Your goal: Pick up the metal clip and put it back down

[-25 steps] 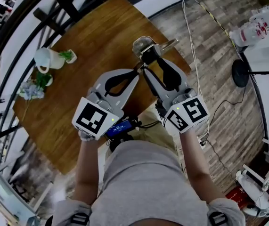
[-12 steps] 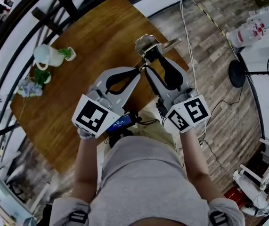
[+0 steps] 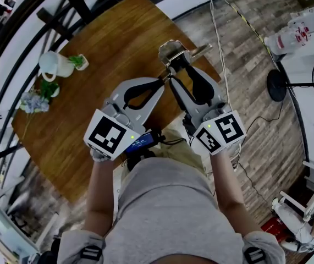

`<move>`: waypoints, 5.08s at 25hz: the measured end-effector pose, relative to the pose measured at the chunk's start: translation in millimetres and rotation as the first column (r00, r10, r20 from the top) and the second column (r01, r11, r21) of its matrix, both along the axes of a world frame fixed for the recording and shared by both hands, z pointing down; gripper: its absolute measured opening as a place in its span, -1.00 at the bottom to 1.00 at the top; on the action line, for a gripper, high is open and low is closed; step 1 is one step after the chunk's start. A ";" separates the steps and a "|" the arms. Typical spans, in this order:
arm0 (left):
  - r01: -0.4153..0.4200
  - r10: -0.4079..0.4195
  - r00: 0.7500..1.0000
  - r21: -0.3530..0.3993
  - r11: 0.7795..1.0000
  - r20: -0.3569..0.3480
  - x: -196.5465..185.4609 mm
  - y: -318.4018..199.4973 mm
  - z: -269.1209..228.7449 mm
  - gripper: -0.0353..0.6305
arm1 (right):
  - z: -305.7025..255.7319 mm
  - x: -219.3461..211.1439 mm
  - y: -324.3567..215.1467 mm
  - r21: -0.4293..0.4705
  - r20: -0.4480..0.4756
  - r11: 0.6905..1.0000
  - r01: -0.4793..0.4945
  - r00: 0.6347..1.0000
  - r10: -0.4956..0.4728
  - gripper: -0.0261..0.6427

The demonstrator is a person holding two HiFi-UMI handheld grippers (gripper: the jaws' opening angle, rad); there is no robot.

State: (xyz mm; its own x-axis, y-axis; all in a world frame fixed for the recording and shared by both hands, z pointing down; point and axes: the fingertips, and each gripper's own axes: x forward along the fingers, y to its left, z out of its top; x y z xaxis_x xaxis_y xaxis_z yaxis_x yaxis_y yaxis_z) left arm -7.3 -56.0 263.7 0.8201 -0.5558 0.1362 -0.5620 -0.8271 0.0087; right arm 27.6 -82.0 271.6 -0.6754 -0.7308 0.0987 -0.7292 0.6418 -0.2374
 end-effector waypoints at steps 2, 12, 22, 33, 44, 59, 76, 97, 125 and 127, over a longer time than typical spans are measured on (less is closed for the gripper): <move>-0.001 0.001 1.000 -0.002 1.000 -0.001 0.1 -0.6 0.3 -0.79 | 0.5 0.1 -0.6 -0.002 0.000 1.000 -0.001 1.000 0.001 -0.33; -0.012 0.012 1.000 -0.016 1.000 0.006 2.5 -2.0 6.8 -0.79 | 7.0 2.6 -1.7 -0.016 -0.001 1.000 -0.007 1.000 0.007 -0.33; -0.016 0.016 1.000 -0.045 0.999 0.016 12.2 -10.3 16.4 -0.81 | 15.9 11.5 -10.0 -0.045 -0.004 0.999 0.001 1.000 -0.001 -0.33; 0.013 -0.008 0.999 -0.092 0.996 0.047 20.0 -28.8 38.7 -0.81 | 39.5 18.0 -29.2 -0.096 -0.005 0.995 0.042 0.999 -0.042 -0.33; 0.067 -0.058 0.996 -0.141 0.988 0.062 17.3 -50.0 66.4 -0.82 | 67.1 13.5 -50.9 -0.148 -0.015 0.985 0.093 0.995 -0.096 -0.35; 0.120 -0.100 0.991 -0.244 0.962 0.092 13.6 -79.9 118.1 -0.82 | 117.4 9.1 -81.0 -0.235 -0.015 0.964 0.125 0.991 -0.132 -0.38; 0.167 -0.135 0.984 -0.342 0.925 0.115 5.8 -119.4 169.1 -0.82 | 169.8 -0.3 -121.6 -0.328 -0.024 0.932 0.158 0.984 -0.175 -0.38; 0.197 -0.141 0.977 -0.412 0.889 0.162 5.7 -146.2 211.0 -0.82 | 213.7 -3.8 -147.4 -0.443 -0.084 0.887 0.131 0.979 -0.187 -0.46; 0.311 -0.204 0.931 -0.369 0.876 0.302 -7.5 -162.8 241.5 -0.75 | 208.0 6.5 -134.6 -0.405 -0.140 0.907 0.112 0.973 -0.183 -0.50; 0.307 -0.204 0.934 -0.365 0.879 0.292 -6.9 -162.8 238.1 -0.61 | 206.1 8.9 -131.7 -0.395 -0.147 0.913 0.104 0.974 -0.175 -0.51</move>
